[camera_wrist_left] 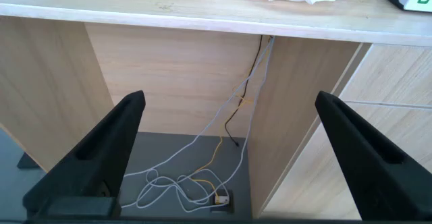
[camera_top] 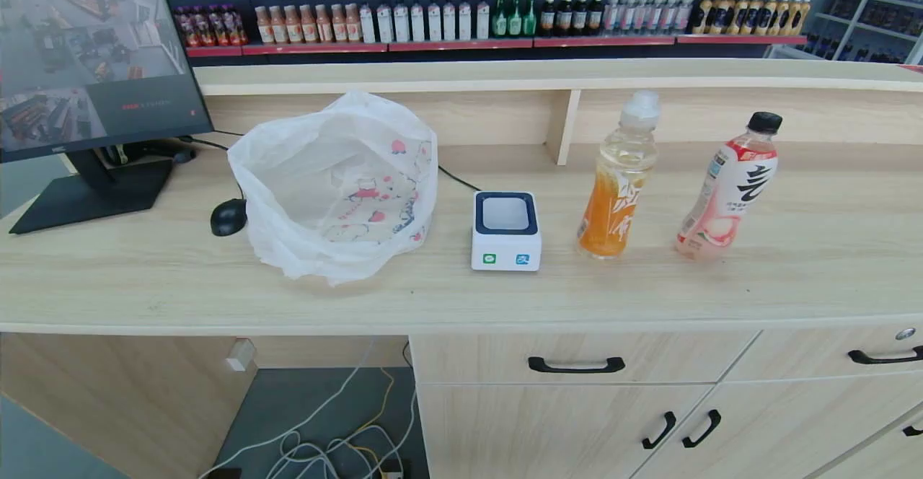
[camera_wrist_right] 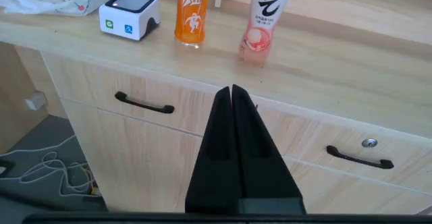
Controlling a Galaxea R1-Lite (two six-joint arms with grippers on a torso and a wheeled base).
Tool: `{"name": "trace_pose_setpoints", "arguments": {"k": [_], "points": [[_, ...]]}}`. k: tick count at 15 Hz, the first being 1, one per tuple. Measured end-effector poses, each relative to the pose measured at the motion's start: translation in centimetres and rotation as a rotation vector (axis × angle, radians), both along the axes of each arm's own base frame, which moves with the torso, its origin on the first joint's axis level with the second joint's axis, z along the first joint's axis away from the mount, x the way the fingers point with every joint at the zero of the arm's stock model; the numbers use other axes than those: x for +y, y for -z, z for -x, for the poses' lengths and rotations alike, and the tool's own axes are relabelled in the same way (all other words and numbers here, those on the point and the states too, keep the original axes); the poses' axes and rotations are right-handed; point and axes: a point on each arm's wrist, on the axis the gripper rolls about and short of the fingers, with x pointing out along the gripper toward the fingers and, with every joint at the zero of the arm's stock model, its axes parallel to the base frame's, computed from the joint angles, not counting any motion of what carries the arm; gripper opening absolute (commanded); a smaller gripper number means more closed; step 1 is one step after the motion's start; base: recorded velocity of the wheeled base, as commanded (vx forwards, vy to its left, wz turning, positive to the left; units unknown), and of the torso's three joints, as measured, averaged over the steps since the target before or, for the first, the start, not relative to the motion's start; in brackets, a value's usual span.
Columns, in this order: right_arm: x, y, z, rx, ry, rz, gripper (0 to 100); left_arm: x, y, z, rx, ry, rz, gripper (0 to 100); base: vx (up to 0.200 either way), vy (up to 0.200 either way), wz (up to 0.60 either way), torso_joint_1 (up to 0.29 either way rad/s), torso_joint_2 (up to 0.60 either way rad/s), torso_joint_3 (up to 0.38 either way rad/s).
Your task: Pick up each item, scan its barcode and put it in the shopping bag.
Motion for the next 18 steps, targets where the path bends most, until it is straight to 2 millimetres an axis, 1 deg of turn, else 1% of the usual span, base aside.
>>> {"name": "trace_pose_setpoints", "arguments": {"k": [2, 5, 11, 14, 18], "points": [[0.2, -0.9, -0.9, 0.033, -0.089, 0.027, 0, 0.0, 0.0, 0.0, 0.000, 0.000, 0.000, 100, 0.000, 0.000, 0.00, 0.000, 0.00, 0.000], [0.3, -2.2, -2.4, 0.083, -0.132, 0.050, 0, 0.0, 0.0, 0.0, 0.000, 0.000, 0.000, 100, 0.000, 0.000, 0.00, 0.000, 0.00, 0.000], [0.7, -3.5, -5.8, 0.191, -0.250, 0.070, 0, 0.0, 0.0, 0.0, 0.000, 0.000, 0.000, 100, 0.000, 0.000, 0.00, 0.000, 0.00, 0.000], [1.3, -4.1, -8.4, 0.211, -0.302, 0.077, 0, 0.0, 0.0, 0.0, 0.000, 0.000, 0.000, 100, 0.000, 0.000, 0.00, 0.000, 0.00, 0.000], [2.8, -4.6, -12.7, 0.199, -0.363, 0.083, 0, 0.0, 0.0, 0.0, 0.000, 0.000, 0.000, 100, 0.000, 0.000, 0.00, 0.000, 0.00, 0.000]]}}
